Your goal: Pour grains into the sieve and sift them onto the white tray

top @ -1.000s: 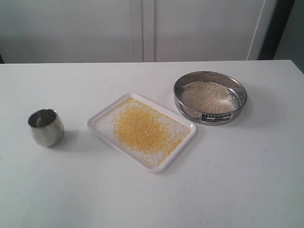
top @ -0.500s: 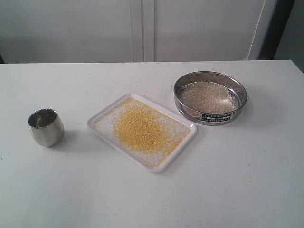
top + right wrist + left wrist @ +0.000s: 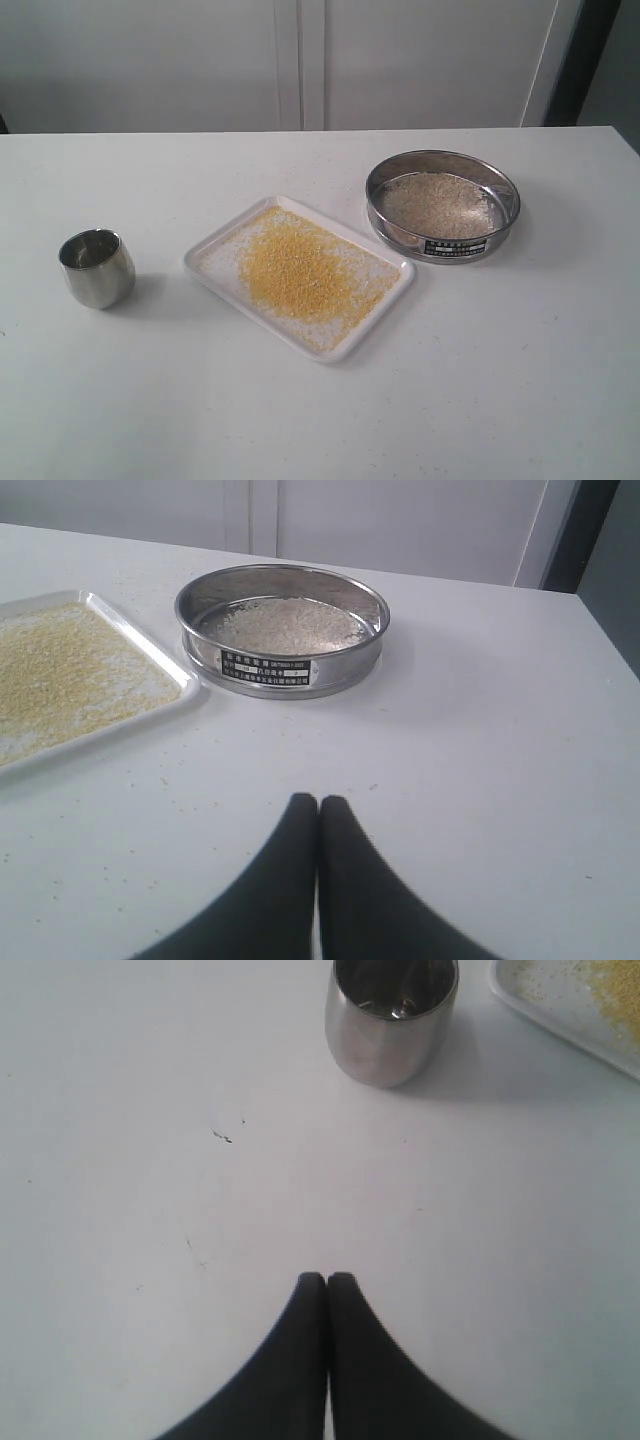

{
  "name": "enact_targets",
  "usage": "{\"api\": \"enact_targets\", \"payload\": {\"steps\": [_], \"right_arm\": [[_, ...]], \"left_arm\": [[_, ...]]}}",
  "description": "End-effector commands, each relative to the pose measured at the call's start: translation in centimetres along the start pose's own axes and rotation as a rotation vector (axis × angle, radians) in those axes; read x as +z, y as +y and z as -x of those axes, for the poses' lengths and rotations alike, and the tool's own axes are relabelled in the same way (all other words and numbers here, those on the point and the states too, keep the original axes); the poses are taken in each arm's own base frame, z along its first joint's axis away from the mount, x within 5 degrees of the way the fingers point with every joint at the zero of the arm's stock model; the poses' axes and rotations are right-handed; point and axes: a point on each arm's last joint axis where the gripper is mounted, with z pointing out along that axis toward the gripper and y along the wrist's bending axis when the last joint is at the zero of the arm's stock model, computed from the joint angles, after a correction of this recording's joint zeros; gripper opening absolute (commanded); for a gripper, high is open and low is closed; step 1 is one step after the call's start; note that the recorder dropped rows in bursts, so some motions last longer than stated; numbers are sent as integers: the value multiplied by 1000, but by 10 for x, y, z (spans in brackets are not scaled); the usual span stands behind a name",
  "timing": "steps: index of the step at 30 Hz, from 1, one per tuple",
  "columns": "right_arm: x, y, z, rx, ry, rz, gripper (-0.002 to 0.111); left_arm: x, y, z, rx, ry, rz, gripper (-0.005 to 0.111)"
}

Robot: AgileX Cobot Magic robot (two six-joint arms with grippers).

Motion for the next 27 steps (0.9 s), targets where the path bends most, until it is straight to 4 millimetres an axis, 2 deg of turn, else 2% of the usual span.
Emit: {"api": "enact_targets", "payload": {"steps": [1, 6, 20, 27], "right_arm": [[0, 0, -2, -11, 0, -8, 0], [0, 0, -2, -11, 0, -8, 0], [0, 0, -2, -11, 0, -8, 0], [0, 0, -2, -11, 0, -8, 0]], "left_arm": [[-6, 0, -3, 51, -46, -2, 0], [-16, 0, -14, 97, -141, 5, 0], [-26, 1, -68, 117, -373, 39, 0], [-6, 2, -101, 107, -394, 30, 0]]}}
